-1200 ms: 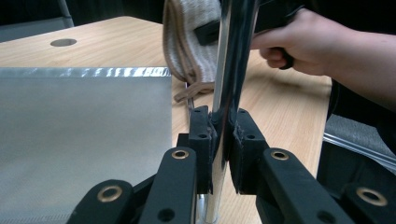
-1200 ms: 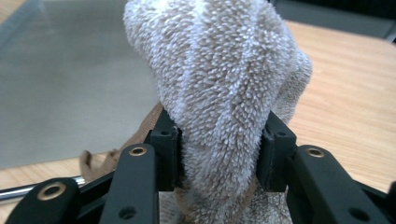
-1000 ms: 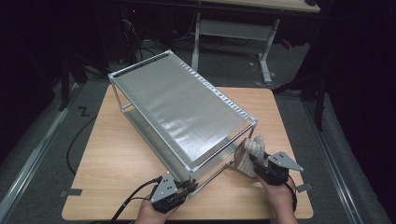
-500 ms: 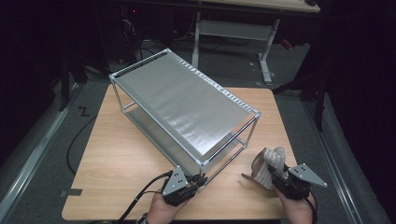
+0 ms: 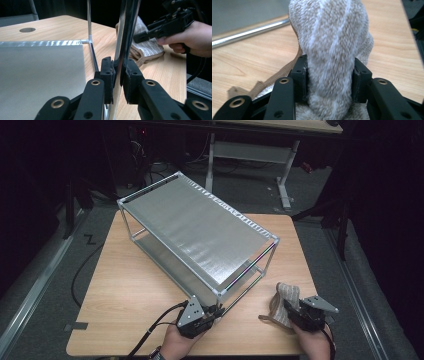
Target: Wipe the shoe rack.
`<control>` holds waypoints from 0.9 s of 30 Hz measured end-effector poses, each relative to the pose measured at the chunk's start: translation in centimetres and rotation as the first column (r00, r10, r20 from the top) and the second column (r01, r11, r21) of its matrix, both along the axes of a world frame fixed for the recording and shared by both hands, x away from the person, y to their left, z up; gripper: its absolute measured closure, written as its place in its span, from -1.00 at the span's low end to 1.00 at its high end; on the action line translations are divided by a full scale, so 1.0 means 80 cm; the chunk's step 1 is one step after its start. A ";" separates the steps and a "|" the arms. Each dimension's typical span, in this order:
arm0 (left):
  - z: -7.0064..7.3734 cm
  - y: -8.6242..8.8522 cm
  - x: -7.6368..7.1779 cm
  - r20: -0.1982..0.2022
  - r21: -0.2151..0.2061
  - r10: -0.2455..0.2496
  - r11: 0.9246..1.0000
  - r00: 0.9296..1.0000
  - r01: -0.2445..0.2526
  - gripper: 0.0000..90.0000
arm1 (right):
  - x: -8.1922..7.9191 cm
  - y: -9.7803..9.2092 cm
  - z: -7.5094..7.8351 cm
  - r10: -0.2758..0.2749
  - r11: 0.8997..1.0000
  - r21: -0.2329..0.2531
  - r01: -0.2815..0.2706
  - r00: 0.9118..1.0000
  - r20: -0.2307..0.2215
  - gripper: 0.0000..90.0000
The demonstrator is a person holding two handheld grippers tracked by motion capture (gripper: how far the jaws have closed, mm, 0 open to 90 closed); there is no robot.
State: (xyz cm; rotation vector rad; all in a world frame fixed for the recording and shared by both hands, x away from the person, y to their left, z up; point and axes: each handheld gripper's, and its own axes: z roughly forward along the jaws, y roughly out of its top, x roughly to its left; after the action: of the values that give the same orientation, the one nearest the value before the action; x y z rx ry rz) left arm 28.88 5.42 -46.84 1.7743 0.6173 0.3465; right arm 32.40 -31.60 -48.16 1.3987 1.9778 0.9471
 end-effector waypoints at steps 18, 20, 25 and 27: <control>0.000 -0.020 0.016 -0.035 -0.026 0.022 0.999 0.999 -0.023 0.75 | 0.008 0.022 -0.012 0.089 0.996 -0.026 -0.089 0.996 -0.014 0.21; 0.001 -0.023 0.021 -0.036 -0.023 0.019 1.000 0.999 -0.020 0.74 | 0.011 0.026 -0.012 0.075 0.996 -0.046 -0.075 0.997 -0.011 0.17; -0.001 -0.029 0.029 -0.044 -0.025 0.019 0.999 0.999 -0.020 0.72 | 0.011 0.024 -0.012 0.066 0.997 -0.041 -0.066 0.998 -0.003 0.03; 0.001 -0.029 0.029 -0.053 -0.021 0.021 1.000 0.998 -0.022 0.59 | 0.009 0.021 -0.008 0.059 0.998 -0.007 -0.059 0.998 0.014 -0.12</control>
State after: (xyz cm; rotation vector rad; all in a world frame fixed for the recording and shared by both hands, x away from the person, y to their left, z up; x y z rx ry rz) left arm 31.24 3.08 -46.76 1.7616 0.6750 0.3075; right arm 33.09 -29.89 -48.77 1.3330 2.0203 0.9724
